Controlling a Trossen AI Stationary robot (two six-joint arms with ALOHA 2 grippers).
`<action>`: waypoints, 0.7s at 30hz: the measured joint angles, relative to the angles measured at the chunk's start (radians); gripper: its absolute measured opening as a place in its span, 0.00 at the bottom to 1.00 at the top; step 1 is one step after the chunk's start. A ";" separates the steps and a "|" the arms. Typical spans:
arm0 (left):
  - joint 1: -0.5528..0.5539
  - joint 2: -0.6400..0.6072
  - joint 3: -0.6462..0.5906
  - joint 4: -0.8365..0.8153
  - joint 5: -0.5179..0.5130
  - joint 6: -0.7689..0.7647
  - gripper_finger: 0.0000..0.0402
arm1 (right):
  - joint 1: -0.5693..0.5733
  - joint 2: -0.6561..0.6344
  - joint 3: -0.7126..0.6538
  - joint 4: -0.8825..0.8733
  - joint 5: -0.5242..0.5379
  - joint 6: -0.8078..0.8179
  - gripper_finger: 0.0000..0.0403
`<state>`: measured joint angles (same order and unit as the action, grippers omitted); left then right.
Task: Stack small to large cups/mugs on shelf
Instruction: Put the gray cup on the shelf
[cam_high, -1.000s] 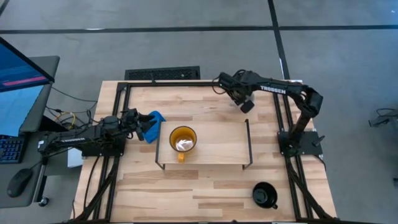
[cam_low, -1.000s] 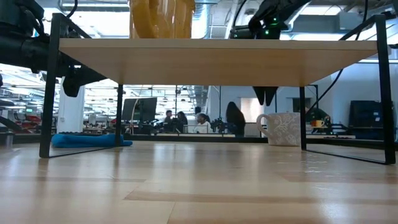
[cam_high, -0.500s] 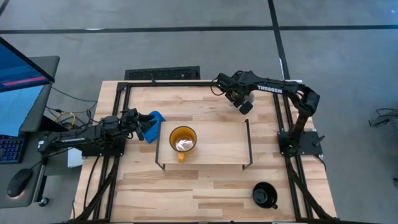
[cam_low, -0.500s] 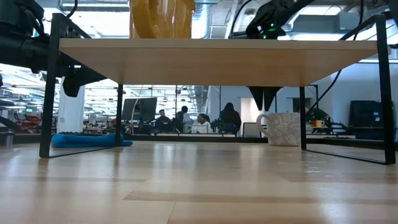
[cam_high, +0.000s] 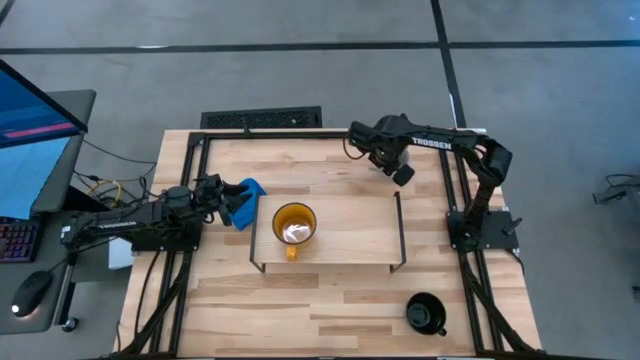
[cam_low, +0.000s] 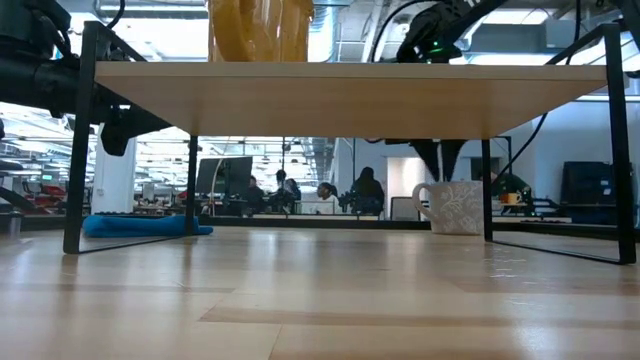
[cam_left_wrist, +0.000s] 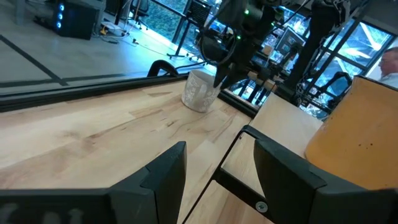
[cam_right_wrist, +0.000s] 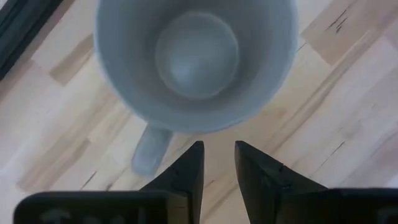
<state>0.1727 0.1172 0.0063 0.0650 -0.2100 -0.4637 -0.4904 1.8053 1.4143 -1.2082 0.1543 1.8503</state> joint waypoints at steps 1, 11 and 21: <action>0.000 0.000 0.000 0.000 0.000 0.000 0.45 | -0.002 0.000 0.000 -0.011 0.000 0.000 0.28; 0.000 0.000 0.000 0.004 -0.039 0.001 0.45 | -0.009 0.000 0.000 0.103 -0.020 -0.108 0.28; 0.000 0.000 0.000 0.007 -0.066 0.001 0.45 | -0.030 0.000 0.000 0.132 -0.023 -0.106 0.28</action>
<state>0.1730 0.1169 0.0067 0.0719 -0.2756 -0.4629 -0.5201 1.8053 1.4144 -1.0760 0.1314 1.7442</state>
